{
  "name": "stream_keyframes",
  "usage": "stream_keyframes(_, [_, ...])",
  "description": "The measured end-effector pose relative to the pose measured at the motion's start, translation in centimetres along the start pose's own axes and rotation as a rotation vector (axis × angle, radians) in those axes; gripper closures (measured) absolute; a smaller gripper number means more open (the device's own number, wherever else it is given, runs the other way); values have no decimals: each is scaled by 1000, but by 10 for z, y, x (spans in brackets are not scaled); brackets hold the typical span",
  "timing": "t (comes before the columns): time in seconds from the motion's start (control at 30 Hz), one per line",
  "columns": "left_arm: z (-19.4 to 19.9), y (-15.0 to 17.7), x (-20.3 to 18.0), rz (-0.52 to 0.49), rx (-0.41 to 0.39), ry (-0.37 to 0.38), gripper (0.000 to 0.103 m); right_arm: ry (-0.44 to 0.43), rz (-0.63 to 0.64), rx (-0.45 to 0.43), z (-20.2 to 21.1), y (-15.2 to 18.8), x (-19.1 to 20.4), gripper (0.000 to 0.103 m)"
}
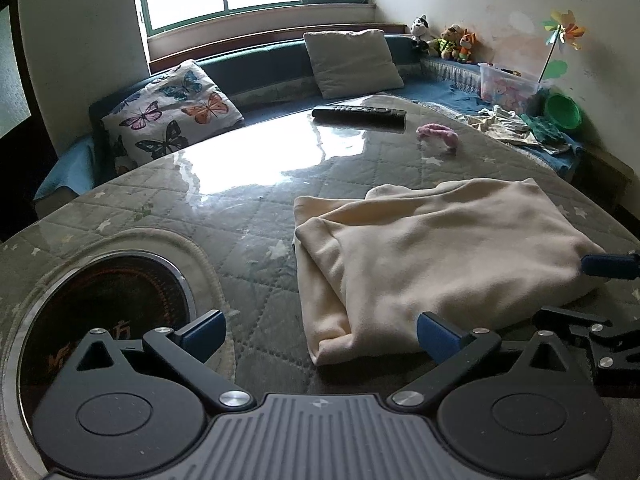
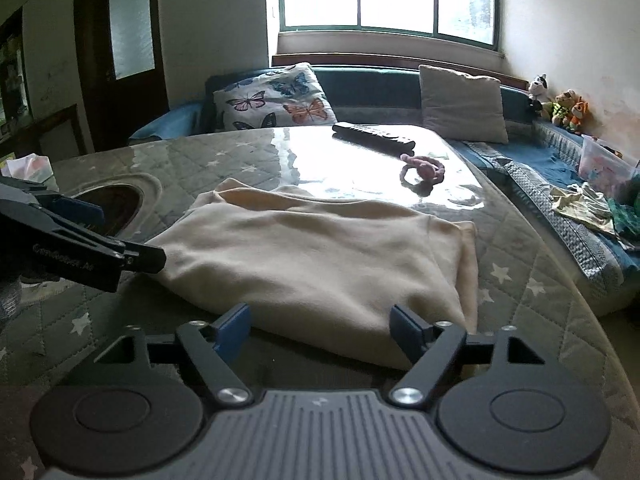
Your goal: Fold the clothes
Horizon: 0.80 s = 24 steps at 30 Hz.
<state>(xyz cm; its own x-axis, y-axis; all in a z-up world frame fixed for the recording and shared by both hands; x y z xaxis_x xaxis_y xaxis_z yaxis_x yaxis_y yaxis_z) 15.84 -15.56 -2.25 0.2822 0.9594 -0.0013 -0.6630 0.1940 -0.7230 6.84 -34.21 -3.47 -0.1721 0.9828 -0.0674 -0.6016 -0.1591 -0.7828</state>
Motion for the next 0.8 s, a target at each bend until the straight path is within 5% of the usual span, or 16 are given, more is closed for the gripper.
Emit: stream_keyframes(0.8, [23, 26, 0, -11, -19, -1, 0, 38, -16, -8, 20, 12, 12, 7])
Point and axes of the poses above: each gripper's, at about its wrist camera, not at the fingertips, and z roughly against the way its jaws point, x to its left, y to its underside, the point moved 3 cm from there along -z, roughly the way its jaws point, and after that the axes turned 7 degrees about z, right-handed, at the moved point
